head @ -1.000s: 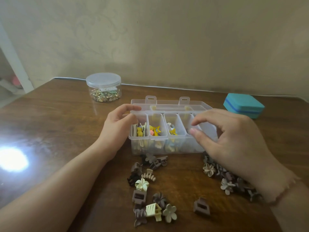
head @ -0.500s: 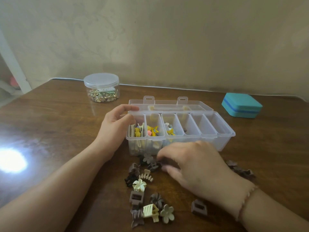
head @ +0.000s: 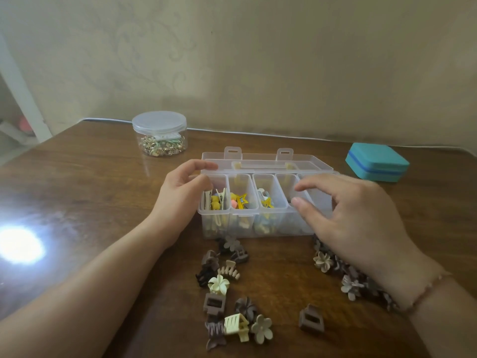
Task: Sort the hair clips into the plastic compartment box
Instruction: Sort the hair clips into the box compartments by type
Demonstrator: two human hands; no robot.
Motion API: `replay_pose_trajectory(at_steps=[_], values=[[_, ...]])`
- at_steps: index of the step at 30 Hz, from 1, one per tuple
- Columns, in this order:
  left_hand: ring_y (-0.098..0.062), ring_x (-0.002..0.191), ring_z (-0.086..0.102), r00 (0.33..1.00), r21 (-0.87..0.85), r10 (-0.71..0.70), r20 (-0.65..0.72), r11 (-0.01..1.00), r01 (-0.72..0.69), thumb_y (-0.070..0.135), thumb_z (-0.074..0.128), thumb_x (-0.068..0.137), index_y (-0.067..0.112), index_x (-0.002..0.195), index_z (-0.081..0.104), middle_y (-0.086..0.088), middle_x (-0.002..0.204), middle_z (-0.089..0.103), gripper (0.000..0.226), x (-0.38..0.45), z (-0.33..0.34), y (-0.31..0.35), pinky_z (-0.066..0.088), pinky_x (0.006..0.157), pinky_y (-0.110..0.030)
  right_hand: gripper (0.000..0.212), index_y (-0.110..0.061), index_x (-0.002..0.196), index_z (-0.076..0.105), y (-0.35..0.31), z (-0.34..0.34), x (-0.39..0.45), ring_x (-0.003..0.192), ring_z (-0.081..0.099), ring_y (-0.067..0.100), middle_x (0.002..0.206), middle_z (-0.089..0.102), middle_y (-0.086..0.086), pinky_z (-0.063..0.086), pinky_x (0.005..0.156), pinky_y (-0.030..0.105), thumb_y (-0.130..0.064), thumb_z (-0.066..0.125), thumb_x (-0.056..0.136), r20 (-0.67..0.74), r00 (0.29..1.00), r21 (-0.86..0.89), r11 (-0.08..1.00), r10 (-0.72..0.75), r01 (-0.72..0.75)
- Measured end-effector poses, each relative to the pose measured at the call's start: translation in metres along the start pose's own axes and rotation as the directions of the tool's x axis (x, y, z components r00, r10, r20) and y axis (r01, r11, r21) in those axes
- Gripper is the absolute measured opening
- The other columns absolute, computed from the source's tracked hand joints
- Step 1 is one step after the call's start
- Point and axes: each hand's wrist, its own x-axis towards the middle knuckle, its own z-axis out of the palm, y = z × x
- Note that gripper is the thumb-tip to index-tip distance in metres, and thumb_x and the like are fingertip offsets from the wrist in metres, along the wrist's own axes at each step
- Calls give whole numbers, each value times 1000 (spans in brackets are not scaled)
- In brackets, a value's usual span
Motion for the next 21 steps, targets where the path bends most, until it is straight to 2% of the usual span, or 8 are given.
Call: replay_pose_trajectory(at_steps=[2, 4, 6, 9, 12, 15, 17, 21], values=[[13, 79, 64, 1000, -4, 0, -1, 1000, 0, 5, 53, 84, 23, 107, 69, 11, 85, 76, 34, 0, 1, 0, 45, 76, -26, 15, -26, 98, 71, -13, -2, -3, 61, 45, -18, 92, 70, -15, 32, 58, 6, -35, 65, 88, -57, 993, 93, 990, -104, 109], [7, 86, 66, 1000, -5, -5, 6, 1000, 5, 15, 54, 75, 25, 106, 69, 8, 86, 77, 36, 0, 1, 0, 46, 78, -27, 17, -26, 100, 71, -25, 3, -9, 71, 51, -19, 97, 70, -16, 41, 64, 5, -34, 66, 86, 20, 970, 179, 956, -241, 234], [-3, 94, 67, 1000, -6, -9, 7, 1000, 9, 21, 52, 68, 26, 106, 69, 0, 88, 77, 42, 0, 0, -1, 48, 83, -30, 21, -31, 106, 68, -33, 16, -14, 77, 58, -10, 109, 68, -18, 55, 65, 23, -38, 63, 87, 191, 919, 164, 934, -346, 318], [-4, 94, 67, 1000, -4, 5, 11, 1000, -5, 19, 53, 71, 25, 106, 69, -4, 88, 77, 39, 0, 0, -1, 48, 83, -29, 25, -36, 111, 64, -35, 32, -16, 78, 64, 4, 117, 62, -19, 56, 60, 34, -42, 58, 87, 341, 867, 91, 931, -363, 354], [7, 84, 66, 1000, -2, 7, 11, 1000, -7, 12, 54, 80, 25, 107, 68, 1, 86, 77, 33, 1, 0, -1, 45, 77, -26, 18, -34, 102, 64, -31, 37, -14, 72, 65, 15, 106, 64, -16, 54, 54, 37, -36, 60, 84, 341, 857, 90, 921, -386, 379], [10, 84, 64, 1000, -3, 7, 1, 1000, -7, 9, 54, 82, 25, 107, 69, 12, 85, 76, 34, 1, 0, -1, 46, 79, -27, 15, -34, 98, 64, -28, 33, -13, 75, 64, 13, 98, 65, -16, 54, 57, 37, -31, 59, 84, 342, 857, 96, 922, -386, 376], [11, 83, 64, 1000, 2, 4, 0, 1000, -4, 3, 52, 85, 23, 109, 68, 17, 84, 75, 36, 1, 0, -1, 47, 81, -28, 13, -33, 94, 67, -27, 27, -13, 75, 64, 8, 91, 67, -17, 54, 58, 35, -31, 61, 83, 305, 886, 102, 937, -350, 335], [6, 87, 65, 1000, 1, -10, 2, 1000, 10, 2, 51, 86, 23, 111, 68, 6, 90, 76, 37, 0, 1, 1, 47, 78, -27, 12, -29, 93, 72, -19, 5, -7, 70, 61, 0, 88, 69, -17, 53, 61, 23, -31, 65, 83, 132, 944, 149, 948, -301, 282]])
